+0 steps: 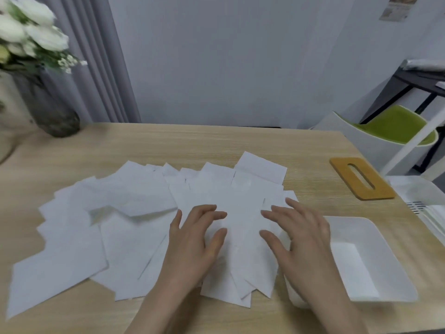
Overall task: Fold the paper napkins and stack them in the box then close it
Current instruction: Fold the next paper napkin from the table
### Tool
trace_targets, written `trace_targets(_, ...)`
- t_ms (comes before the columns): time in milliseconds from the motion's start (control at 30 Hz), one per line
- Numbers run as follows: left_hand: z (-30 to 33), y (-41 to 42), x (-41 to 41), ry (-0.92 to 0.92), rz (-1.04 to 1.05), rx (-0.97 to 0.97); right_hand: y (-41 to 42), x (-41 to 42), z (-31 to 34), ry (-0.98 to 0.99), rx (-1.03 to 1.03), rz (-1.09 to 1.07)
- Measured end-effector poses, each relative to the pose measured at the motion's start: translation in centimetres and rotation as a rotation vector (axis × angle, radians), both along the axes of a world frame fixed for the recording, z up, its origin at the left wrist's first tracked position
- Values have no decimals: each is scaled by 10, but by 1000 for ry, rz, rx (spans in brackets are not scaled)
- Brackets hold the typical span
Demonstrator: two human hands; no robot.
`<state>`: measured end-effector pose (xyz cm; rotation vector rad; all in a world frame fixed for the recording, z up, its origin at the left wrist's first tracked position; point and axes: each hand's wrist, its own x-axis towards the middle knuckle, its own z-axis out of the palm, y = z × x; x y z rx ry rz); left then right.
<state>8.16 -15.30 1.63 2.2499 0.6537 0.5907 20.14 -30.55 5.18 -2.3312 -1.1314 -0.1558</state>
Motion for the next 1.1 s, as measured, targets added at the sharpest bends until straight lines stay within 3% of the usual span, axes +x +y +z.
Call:
trace_targets(167, -3, 25, -18, 39, 58, 2, 33, -12, -18, 73, -122, 70)
trace_targets(467, -12, 38, -25, 91, 60, -31, 62, 2, -43, 393, -260, -53)
trace_targets(667, -15, 41, -25, 110, 58, -43, 61, -3, -60, 371, -412, -61)
trace_targets(900, -15, 41, -26, 127, 44, -76, 54, -14, -73, 237, -345, -107)
trace_targets(1100, -12, 38, -27, 132, 41, -100, 54, -26, -71, 265, -103, -157)
